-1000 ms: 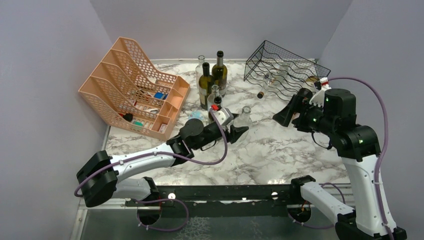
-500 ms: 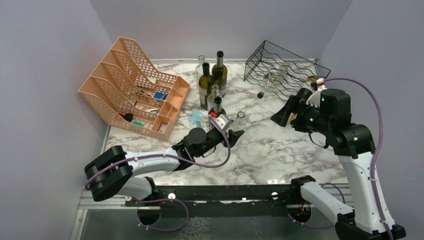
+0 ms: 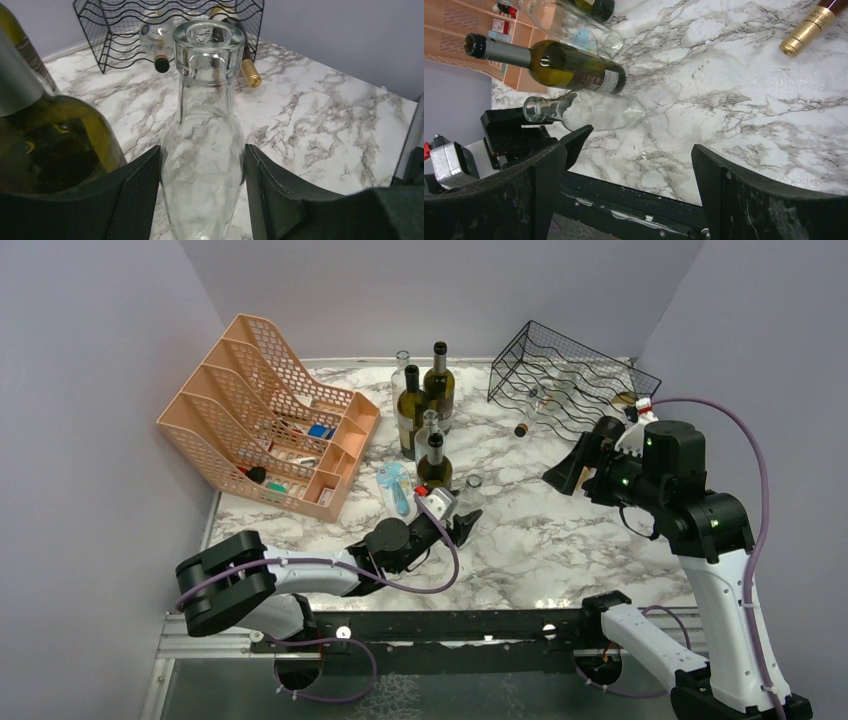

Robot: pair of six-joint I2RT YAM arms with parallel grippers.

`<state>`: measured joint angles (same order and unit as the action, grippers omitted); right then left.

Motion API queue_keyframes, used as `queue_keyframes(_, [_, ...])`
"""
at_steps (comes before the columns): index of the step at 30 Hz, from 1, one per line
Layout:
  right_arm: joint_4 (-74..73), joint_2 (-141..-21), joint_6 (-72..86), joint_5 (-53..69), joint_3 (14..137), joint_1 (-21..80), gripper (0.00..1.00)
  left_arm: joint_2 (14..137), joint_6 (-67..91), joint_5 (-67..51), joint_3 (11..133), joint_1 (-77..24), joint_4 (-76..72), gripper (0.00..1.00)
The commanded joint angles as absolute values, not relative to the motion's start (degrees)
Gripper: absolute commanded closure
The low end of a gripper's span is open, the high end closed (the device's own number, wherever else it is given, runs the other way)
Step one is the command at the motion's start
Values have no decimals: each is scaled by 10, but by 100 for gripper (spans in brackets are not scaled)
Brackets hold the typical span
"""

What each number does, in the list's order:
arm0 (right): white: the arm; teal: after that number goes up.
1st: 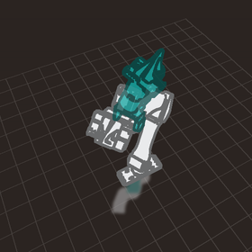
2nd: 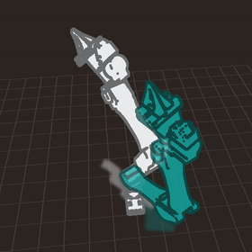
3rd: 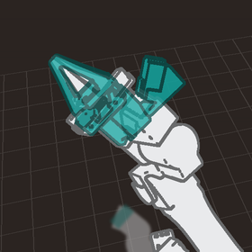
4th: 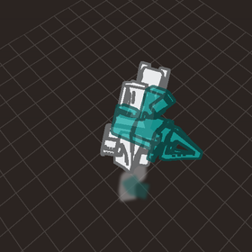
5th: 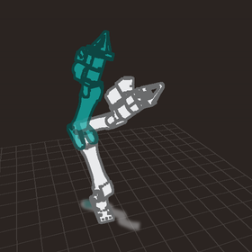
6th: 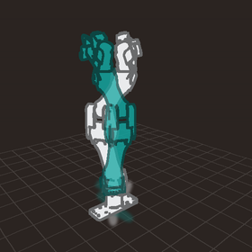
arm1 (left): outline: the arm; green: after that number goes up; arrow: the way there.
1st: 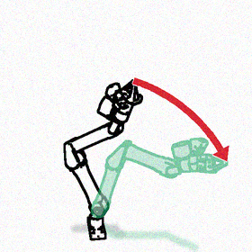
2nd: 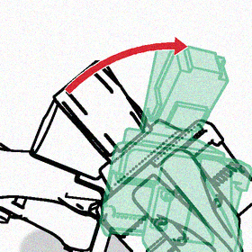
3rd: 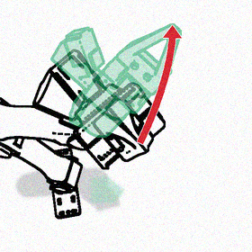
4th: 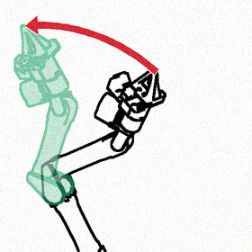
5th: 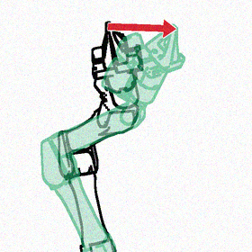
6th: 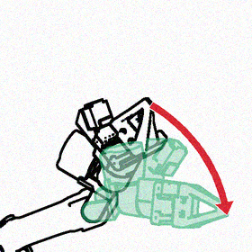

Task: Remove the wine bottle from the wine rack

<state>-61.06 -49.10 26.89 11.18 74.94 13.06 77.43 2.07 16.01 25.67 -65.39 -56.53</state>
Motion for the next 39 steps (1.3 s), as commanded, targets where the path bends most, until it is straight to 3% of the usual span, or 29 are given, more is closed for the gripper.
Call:
queue_keyframes(1, [-593,-488,260,105,744,133,2,772,18,210,257,-658,-641,71])
queue_keyframes(10, [-593,-489,261,103,739,133,2,754,-7,212,256,-672,-638,30])
queue_keyframes(17, [-592,-494,261,105,743,133,2,736,-30,215,257,-684,-633,10])
queue_keyframes(24, [-597,-498,261,104,749,133,2,681,-63,217,267,-693,-609,2])
queue_keyframes(34, [-574,-506,256,97,713,133,1,561,-169,166,276,-709,-584,1])
queue_keyframes(39, [-550,-512,274,59,680,133,1,520,-222,214,279,-709,-582,1])
